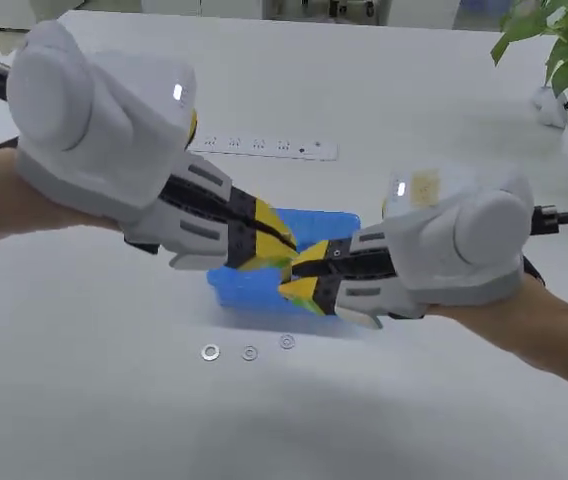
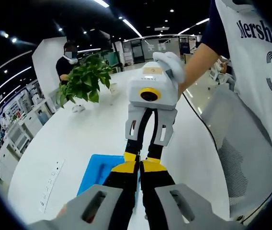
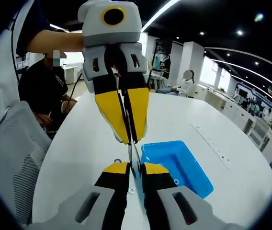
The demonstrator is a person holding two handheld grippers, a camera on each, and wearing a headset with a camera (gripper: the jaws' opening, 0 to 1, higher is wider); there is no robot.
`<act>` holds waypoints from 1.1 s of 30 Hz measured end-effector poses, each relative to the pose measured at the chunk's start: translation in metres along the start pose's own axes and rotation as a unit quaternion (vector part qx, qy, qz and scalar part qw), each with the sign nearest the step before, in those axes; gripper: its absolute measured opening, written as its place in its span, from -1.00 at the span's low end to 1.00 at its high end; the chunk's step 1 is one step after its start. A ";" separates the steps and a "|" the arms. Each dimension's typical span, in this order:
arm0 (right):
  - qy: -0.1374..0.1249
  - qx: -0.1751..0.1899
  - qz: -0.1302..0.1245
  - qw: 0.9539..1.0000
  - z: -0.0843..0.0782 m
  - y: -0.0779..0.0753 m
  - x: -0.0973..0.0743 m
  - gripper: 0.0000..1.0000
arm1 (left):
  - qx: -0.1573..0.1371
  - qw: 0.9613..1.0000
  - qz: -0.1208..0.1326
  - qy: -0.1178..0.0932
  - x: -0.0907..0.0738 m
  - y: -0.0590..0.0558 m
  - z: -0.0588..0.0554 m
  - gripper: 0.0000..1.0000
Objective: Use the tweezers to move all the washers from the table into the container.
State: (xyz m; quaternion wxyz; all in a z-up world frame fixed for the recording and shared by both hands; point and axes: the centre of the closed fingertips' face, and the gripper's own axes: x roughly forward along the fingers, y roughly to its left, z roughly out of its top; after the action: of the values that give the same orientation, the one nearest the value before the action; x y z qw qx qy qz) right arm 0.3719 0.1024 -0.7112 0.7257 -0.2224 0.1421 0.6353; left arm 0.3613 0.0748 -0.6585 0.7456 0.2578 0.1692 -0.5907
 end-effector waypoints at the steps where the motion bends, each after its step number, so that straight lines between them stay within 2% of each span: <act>1: 0.000 0.001 0.000 1.000 -0.001 0.003 0.000 -0.77 | -0.003 1.000 -0.001 -0.001 0.000 -0.004 -0.001 -0.89; 5: 0.003 0.002 0.008 1.000 -0.004 0.017 0.003 -0.77 | -0.013 1.000 0.001 0.000 -0.001 -0.015 -0.006 -0.90; 11: -0.005 0.012 0.016 1.000 0.000 0.031 0.008 -0.74 | -0.039 0.999 0.009 -0.006 -0.004 -0.025 -0.010 -0.90; 15: -0.002 0.007 0.034 0.999 0.000 0.042 0.012 -0.77 | -0.056 0.998 0.012 -0.006 -0.006 -0.032 -0.014 -0.90; 25: -0.002 0.001 0.043 0.999 0.003 0.050 0.018 -0.78 | -0.066 0.997 0.029 -0.023 -0.011 -0.038 -0.017 -0.89; 27: 0.011 -0.027 0.035 0.999 0.000 0.047 0.019 -0.78 | -0.057 0.998 0.032 -0.020 -0.009 -0.037 -0.019 -0.89; 33: 0.023 -0.037 0.020 0.999 -0.006 0.039 0.019 -0.77 | -0.057 0.998 0.035 -0.020 -0.002 -0.031 -0.020 -0.89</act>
State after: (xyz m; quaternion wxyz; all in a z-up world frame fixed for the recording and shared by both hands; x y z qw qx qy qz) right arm 0.3374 0.1190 -0.7315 0.7007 -0.2610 0.1399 0.6491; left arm 0.3314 0.0830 -0.6794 0.7824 0.2086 0.1790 -0.5589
